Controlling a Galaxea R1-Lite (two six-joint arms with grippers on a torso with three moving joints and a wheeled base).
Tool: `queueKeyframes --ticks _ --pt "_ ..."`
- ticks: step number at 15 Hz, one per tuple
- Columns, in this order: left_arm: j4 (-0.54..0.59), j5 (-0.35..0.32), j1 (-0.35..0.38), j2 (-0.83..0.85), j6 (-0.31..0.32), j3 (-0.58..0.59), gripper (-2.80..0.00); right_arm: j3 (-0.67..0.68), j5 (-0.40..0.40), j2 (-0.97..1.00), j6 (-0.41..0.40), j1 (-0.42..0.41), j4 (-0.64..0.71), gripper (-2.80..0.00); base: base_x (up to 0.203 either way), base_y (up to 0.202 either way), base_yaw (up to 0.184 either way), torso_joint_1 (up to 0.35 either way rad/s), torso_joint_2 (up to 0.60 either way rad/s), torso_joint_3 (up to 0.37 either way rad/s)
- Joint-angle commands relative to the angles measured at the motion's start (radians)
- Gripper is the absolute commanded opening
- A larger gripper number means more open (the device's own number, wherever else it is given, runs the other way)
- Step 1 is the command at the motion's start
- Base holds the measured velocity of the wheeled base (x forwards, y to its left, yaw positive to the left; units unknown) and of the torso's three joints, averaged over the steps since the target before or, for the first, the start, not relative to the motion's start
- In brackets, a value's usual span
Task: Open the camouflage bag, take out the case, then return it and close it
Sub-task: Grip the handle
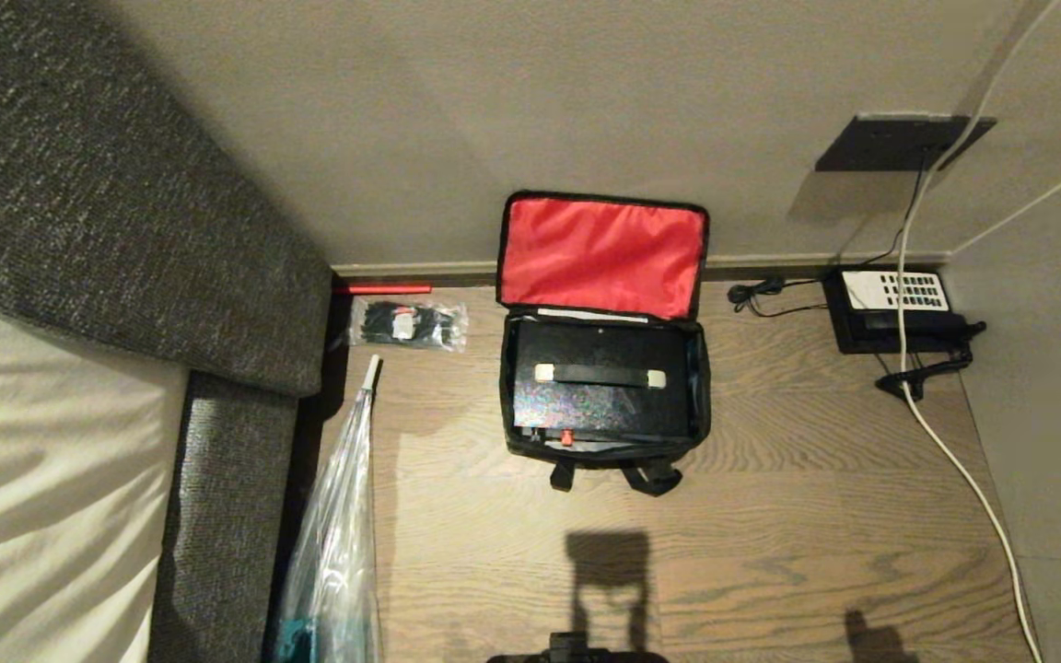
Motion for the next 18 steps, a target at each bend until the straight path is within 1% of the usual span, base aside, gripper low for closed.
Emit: queueKeyframes --ticks 1,2,3,4,6,7,9,11,13,15,16,17,18 --pt "0.000 0.001 0.000 -0.002 0.000 0.002 -2.80 -0.356 0.033 0.002 0.016 0.000 0.339 -2.80 0.000 0.000 0.000 0.000 0.00 0.000" --pt "0.001 0.001 0.000 -0.002 0.000 0.003 -2.80 -0.492 0.054 0.002 0.025 0.000 0.454 -2.80 0.000 0.000 0.000 0.000 0.00 0.000" --pt "0.001 0.001 0.000 -0.002 0.000 0.003 -2.80 -0.587 0.078 0.017 0.038 0.000 0.566 -2.80 0.000 0.000 0.000 0.000 0.00 0.000" --pt "0.001 0.001 0.000 -0.002 0.000 0.003 -2.80 -0.637 0.091 0.061 0.066 0.004 0.632 -2.80 0.000 0.000 0.000 0.000 0.00 0.000" --pt "0.001 0.001 0.000 -0.002 0.000 0.003 -2.80 -0.675 0.104 0.253 0.114 0.037 0.632 -2.80 0.000 0.000 0.000 0.000 0.00 0.000" --pt "0.001 0.001 0.000 -0.001 0.000 0.002 -2.80 -0.686 0.095 0.397 0.109 0.055 0.599 -2.80 0.000 0.000 0.000 0.000 0.00 0.000" --pt "0.001 0.001 0.000 -0.002 0.000 0.003 -2.80 -0.703 0.080 0.726 0.063 0.081 0.469 -2.80 0.000 0.000 0.000 0.000 0.00 0.000" --pt "-0.001 0.001 0.000 -0.002 0.000 0.002 -2.80 -0.717 0.067 1.012 0.002 0.103 0.296 -2.80 0.000 0.000 0.000 0.000 0.00 0.000" --pt "-0.001 0.001 0.000 -0.002 0.000 0.002 -2.80 -0.724 0.057 1.299 -0.105 0.146 0.096 -2.80 0.000 0.000 0.000 0.000 0.00 0.000" --pt "0.001 0.001 0.000 -0.002 0.000 0.003 -2.80 -0.740 0.047 1.547 -0.210 0.210 -0.113 -2.80 0.000 0.000 0.000 0.000 0.00 0.000" --pt "0.001 0.001 0.000 -0.002 0.000 0.002 -2.80 -0.749 0.039 1.639 -0.245 0.248 -0.208 -2.80 0.000 0.000 0.000 0.000 0.00 0.000" --pt "0.001 0.001 0.002 -0.002 0.000 0.002 -2.80 -0.759 0.024 1.742 -0.278 0.298 -0.310 -2.80 0.000 0.000 0.000 0.000 0.00 0.000" --pt "0.001 0.001 0.000 -0.002 0.000 0.003 -2.80 -0.768 -0.017 1.841 -0.321 0.342 -0.405 -2.80 0.000 0.000 0.000 0.000 0.00 0.000"
